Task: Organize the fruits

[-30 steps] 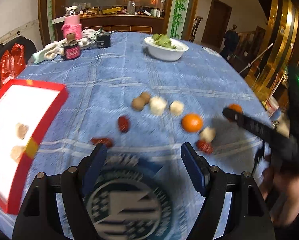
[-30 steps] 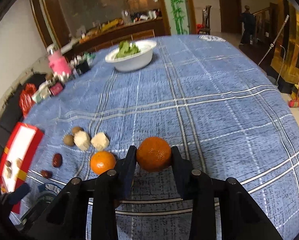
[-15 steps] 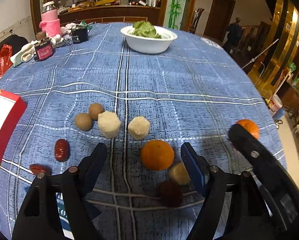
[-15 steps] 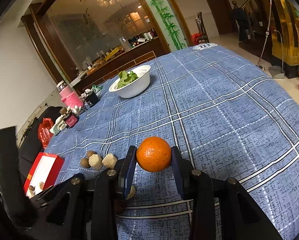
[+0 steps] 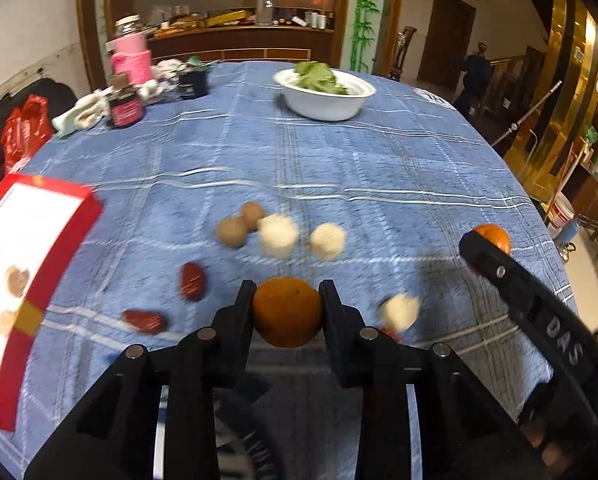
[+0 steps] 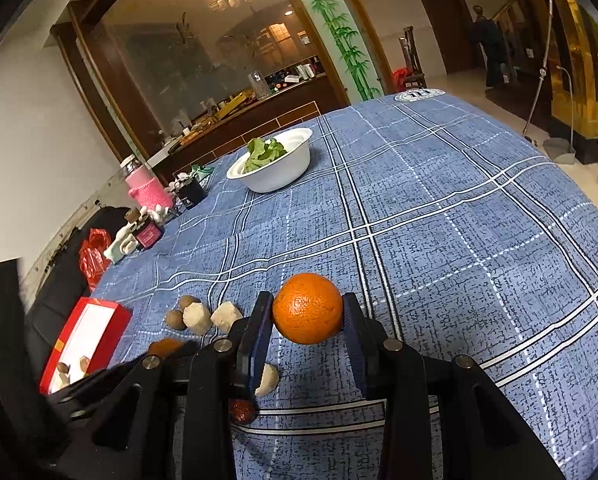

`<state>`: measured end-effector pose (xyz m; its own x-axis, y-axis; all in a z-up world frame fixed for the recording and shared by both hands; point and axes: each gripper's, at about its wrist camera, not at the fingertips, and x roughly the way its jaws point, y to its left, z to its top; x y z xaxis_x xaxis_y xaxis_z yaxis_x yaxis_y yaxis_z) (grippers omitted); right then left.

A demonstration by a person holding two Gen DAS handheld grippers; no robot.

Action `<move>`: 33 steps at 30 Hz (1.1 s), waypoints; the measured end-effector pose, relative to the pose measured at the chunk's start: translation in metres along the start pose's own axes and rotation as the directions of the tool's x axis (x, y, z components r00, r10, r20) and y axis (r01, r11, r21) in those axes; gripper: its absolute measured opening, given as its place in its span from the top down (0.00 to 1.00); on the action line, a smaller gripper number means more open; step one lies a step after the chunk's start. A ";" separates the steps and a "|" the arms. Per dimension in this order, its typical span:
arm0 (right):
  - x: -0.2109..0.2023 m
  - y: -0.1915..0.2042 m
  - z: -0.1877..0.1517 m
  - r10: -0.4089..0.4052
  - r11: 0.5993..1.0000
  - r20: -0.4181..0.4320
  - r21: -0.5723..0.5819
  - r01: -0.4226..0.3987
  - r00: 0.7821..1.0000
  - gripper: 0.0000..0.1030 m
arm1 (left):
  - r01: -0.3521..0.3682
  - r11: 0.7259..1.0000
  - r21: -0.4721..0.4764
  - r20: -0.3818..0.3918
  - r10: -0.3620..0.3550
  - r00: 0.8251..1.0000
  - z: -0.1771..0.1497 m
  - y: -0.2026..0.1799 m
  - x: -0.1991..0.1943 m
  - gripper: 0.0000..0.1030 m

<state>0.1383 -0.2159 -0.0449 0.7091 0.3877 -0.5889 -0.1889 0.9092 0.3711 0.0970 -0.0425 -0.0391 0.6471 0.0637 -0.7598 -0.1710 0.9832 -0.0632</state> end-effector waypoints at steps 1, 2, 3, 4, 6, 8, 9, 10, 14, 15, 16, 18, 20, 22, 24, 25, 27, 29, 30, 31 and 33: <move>0.001 0.003 0.000 -0.001 1.000 -0.001 -0.012 0.001 1.000 0.66 | 0.000 1.000 -0.013 -0.005 0.000 1.000 -0.002 0.006 0.000 0.72; 0.001 0.007 -0.002 -0.006 0.999 0.001 -0.034 0.006 1.000 0.66 | -0.005 1.000 -0.024 -0.004 0.005 1.000 -0.005 0.013 -0.002 0.72; 0.001 0.011 -0.003 -0.016 0.998 0.003 -0.060 0.016 1.000 0.66 | -0.020 0.999 -0.033 -0.003 0.019 1.000 -0.008 0.021 -0.003 0.72; 0.002 0.016 -0.004 -0.014 0.996 -0.002 -0.085 0.014 1.000 0.66 | -0.023 0.999 -0.038 -0.004 0.023 1.000 -0.008 0.024 -0.003 0.72; 0.001 0.026 -0.007 -0.010 0.993 -0.008 -0.120 0.009 1.000 0.66 | -0.031 0.998 -0.055 -0.007 0.031 1.000 -0.010 0.037 -0.004 0.72; -0.004 0.034 -0.009 -0.013 0.989 -0.003 -0.145 0.012 1.000 0.66 | -0.033 0.997 -0.068 -0.003 0.033 0.999 -0.011 0.045 -0.006 0.72; -0.008 0.037 -0.010 -0.009 0.989 0.000 -0.149 0.009 1.000 0.66 | -0.034 0.997 -0.073 0.003 0.035 0.999 -0.011 0.048 -0.008 0.72; -0.012 0.043 -0.013 -0.010 0.988 0.004 -0.156 0.011 1.000 0.66 | -0.035 0.996 -0.076 0.010 0.036 0.999 -0.011 0.050 -0.009 0.72; -0.021 0.057 -0.023 -0.002 0.984 0.008 -0.180 0.003 1.000 0.66 | -0.036 0.996 -0.079 0.019 0.038 0.999 -0.014 0.057 -0.007 0.72; -0.021 0.060 -0.025 0.002 0.983 0.006 -0.181 -0.001 1.000 0.66 | -0.037 0.996 -0.076 0.020 0.039 0.999 -0.016 0.058 -0.007 0.72; -0.022 0.063 -0.027 0.005 0.982 0.011 -0.190 -0.002 1.000 0.66 | -0.047 0.997 -0.067 0.024 0.049 0.998 -0.018 0.058 -0.006 0.72; -0.024 0.066 -0.030 0.008 0.979 0.024 -0.203 -0.003 1.000 0.66 | -0.046 0.996 -0.076 0.006 0.046 0.999 -0.020 0.062 -0.002 0.72; -0.024 0.067 -0.033 0.012 0.979 0.036 -0.206 -0.005 0.999 0.66 | -0.047 0.995 -0.093 0.005 0.048 0.999 -0.020 0.065 -0.002 0.72; -0.021 0.067 -0.033 0.011 0.979 0.037 -0.205 -0.003 0.999 0.66 | -0.049 0.995 -0.090 0.005 0.050 0.999 -0.020 0.065 -0.003 0.72; -0.021 0.066 -0.032 0.013 0.980 0.039 -0.199 -0.005 0.999 0.66 | -0.059 0.995 -0.075 0.005 0.060 0.998 -0.020 0.062 -0.003 0.72; -0.021 0.066 -0.032 0.012 0.980 0.042 -0.198 -0.004 0.999 0.66 | -0.065 0.995 -0.070 0.007 0.066 0.998 -0.020 0.061 -0.003 0.72; -0.021 0.066 -0.032 0.012 0.980 0.042 -0.198 -0.003 0.999 0.66 | -0.074 0.995 -0.060 0.012 0.075 0.997 -0.021 0.059 -0.004 0.72; -0.022 0.065 -0.032 0.013 0.980 0.045 -0.197 -0.004 0.999 0.66 | -0.083 0.995 -0.060 0.011 0.084 0.996 -0.020 0.059 -0.004 0.72; -0.023 0.065 -0.032 0.013 0.980 0.046 -0.197 -0.003 0.999 0.66 | -0.084 0.995 -0.062 0.007 0.085 0.996 -0.020 0.060 -0.003 0.72; -0.023 0.065 -0.032 0.012 0.980 0.046 -0.197 -0.002 0.999 0.66 | -0.087 0.994 -0.065 0.004 0.087 0.996 -0.020 0.060 -0.003 0.72; -0.024 0.065 -0.032 0.012 0.981 0.047 -0.196 -0.002 0.999 0.66 | -0.092 0.993 -0.073 0.001 0.092 0.996 -0.020 0.062 -0.002 0.72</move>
<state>0.0872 -0.1614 -0.0299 0.7382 0.3910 -0.5497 -0.3199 0.9204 0.2249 0.0698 0.0149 -0.0545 0.6290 0.1544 -0.7619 -0.2837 0.9581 -0.0401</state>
